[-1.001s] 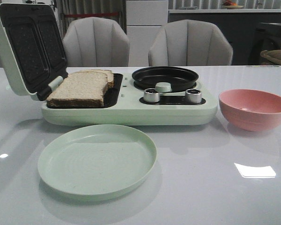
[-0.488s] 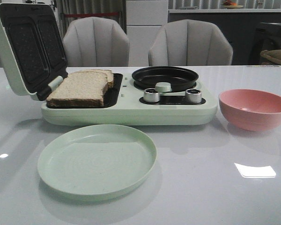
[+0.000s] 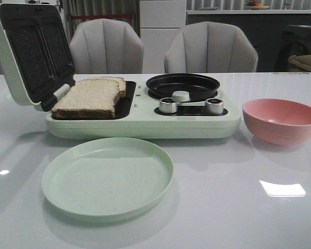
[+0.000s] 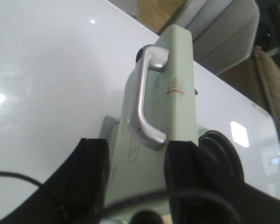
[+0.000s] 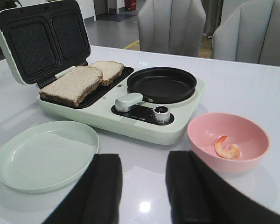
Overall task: Make breakfast with bread and shrimp
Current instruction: 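Withdraw the right gripper back toward the pink bowl, then grasp the sandwich maker lid handle with the left gripper and lower it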
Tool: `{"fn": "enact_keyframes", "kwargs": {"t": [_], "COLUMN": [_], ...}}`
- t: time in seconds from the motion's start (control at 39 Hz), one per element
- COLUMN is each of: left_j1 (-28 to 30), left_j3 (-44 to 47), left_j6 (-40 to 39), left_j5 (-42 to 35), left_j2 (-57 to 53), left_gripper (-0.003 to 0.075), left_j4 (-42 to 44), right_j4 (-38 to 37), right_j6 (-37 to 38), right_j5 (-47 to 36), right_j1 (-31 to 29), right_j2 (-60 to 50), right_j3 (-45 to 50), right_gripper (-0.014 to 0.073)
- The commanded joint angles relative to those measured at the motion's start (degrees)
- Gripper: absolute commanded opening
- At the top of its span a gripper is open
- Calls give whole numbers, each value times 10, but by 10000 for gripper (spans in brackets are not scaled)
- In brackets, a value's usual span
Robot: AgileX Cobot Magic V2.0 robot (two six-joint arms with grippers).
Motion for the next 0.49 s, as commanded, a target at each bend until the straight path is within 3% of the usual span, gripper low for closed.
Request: {"fn": "enact_keyframes", "kwargs": {"t": [0.0,0.21,0.36,0.46], "left_j1": [9,9,-3,-24], "left_j3": [-30,-48,-86,-106], "left_j6": [54,66,67,67], "left_j5": [28,42,55,55], "left_j2": [22,89,140,164], "left_gripper": [351,361,465,480], "left_j4": [-114,-138,-144,-155], "right_j4": [2,2,2,2], "right_j6": [-1,-1,-1,-1], "right_j5": [-52,-52,-52,-52], "right_j1": [-1,-1,-1,-1], "right_j2": [5,5,5,5], "right_j3": [-16,-16,-16,-16], "right_gripper": [359,359,359,359]}}
